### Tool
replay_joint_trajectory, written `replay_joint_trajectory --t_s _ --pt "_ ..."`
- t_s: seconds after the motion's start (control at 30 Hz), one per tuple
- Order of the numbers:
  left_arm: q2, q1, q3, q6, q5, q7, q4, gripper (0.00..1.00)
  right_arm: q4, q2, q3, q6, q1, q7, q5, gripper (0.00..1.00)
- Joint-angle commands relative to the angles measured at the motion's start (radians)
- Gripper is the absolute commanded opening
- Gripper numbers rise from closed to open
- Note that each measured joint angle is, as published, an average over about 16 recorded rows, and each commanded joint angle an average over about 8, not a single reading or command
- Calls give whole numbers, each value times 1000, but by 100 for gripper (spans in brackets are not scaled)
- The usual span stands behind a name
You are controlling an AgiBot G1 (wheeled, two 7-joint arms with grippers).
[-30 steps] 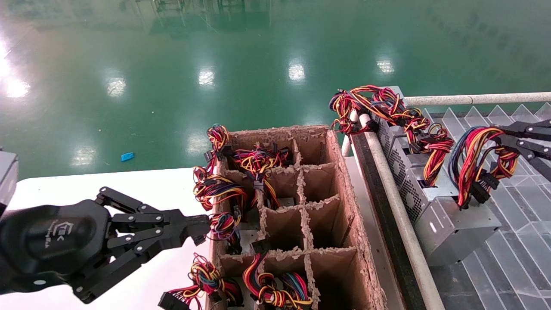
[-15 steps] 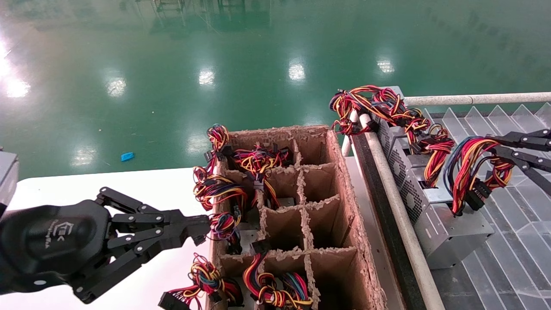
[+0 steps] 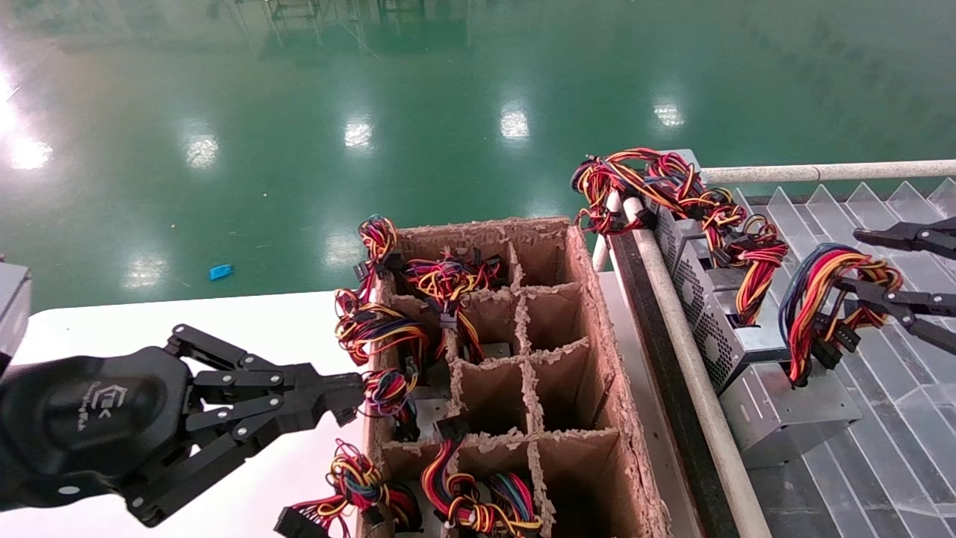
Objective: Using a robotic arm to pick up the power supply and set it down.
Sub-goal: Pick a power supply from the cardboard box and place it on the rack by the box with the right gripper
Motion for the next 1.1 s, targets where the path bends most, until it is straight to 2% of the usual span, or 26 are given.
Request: replay_joint_trajectory --t_s 0.03,0.57,1.1 --pt "0 0 0 0 0 0 0 0 0 3 -1 -3 0 4 1 100" --pt "0 0 0 0 0 0 0 0 1 38 17 -30 -29 23 3 100" --pt "0 0 0 0 0 0 0 0 3 155 22 -139 -48 80 12 100"
